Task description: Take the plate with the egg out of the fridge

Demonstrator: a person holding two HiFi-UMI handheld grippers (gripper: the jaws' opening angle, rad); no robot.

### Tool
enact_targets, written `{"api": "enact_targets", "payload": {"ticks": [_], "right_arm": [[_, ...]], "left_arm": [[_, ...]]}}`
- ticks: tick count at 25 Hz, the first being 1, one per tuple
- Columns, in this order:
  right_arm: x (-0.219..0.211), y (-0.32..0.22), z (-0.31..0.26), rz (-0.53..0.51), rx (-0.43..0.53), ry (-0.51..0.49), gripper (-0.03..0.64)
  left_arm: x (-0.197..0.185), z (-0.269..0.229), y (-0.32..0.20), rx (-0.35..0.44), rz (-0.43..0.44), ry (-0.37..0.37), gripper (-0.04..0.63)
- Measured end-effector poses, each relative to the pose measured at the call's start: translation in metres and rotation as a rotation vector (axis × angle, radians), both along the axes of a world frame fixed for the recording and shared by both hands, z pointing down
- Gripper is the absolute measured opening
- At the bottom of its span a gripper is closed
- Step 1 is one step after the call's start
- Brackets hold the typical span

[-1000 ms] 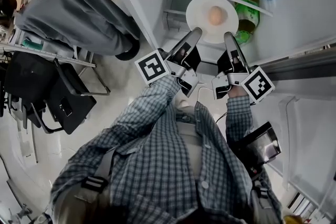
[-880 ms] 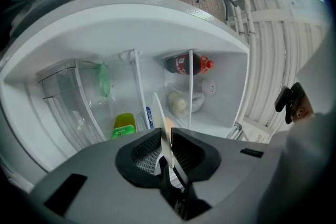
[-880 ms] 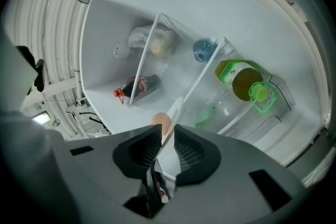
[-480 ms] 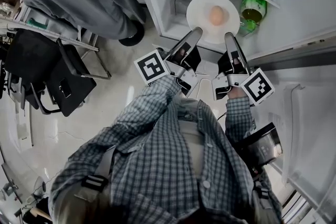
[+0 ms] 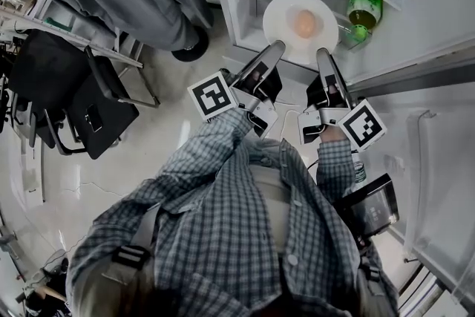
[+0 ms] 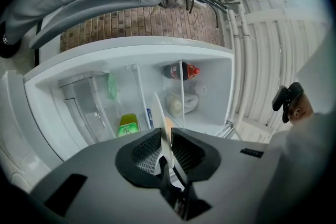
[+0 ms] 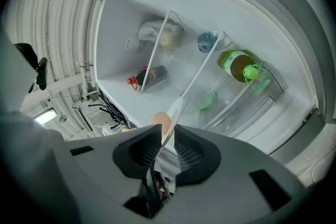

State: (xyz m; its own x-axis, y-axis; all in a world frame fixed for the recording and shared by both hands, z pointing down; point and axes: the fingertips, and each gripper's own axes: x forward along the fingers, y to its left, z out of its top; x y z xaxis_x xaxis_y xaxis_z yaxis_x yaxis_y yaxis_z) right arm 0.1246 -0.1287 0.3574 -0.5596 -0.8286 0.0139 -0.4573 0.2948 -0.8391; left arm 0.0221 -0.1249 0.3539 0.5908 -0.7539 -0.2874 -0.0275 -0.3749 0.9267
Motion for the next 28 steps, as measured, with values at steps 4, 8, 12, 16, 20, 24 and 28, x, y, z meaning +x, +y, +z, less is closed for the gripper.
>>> {"api": "enact_targets", "payload": {"ticks": [4, 8, 12, 16, 20, 24, 28], "right_arm": [[-0.013, 0.012, -0.001, 0.001, 0.005, 0.006, 0.078], [-0.026, 0.027, 0.003, 0.009, -0.010, -0.004, 0.078], [-0.047, 0.059, 0.008, 0.018, -0.032, -0.006, 0.078], [-0.061, 0.088, 0.010, 0.019, -0.029, 0.015, 0.078], [-0.071, 0.118, 0.014, 0.030, -0.037, 0.017, 0.078], [-0.079, 0.143, 0.015, 0.035, -0.042, 0.025, 0.078], [-0.084, 0.167, 0.018, 0.049, -0.056, 0.026, 0.078]], "left_arm": [[-0.014, 0.000, 0.012, 0.001, 0.013, -0.011, 0.067], [-0.026, 0.003, 0.026, -0.013, 0.021, -0.016, 0.067], [-0.047, 0.008, 0.056, -0.032, 0.029, -0.013, 0.067], [-0.062, 0.013, 0.085, -0.036, 0.032, -0.007, 0.067], [-0.071, 0.018, 0.114, -0.054, 0.041, 0.012, 0.067], [-0.080, 0.020, 0.138, -0.049, 0.048, 0.007, 0.067], [-0.084, 0.025, 0.161, -0.071, 0.069, 0.003, 0.067]]}}
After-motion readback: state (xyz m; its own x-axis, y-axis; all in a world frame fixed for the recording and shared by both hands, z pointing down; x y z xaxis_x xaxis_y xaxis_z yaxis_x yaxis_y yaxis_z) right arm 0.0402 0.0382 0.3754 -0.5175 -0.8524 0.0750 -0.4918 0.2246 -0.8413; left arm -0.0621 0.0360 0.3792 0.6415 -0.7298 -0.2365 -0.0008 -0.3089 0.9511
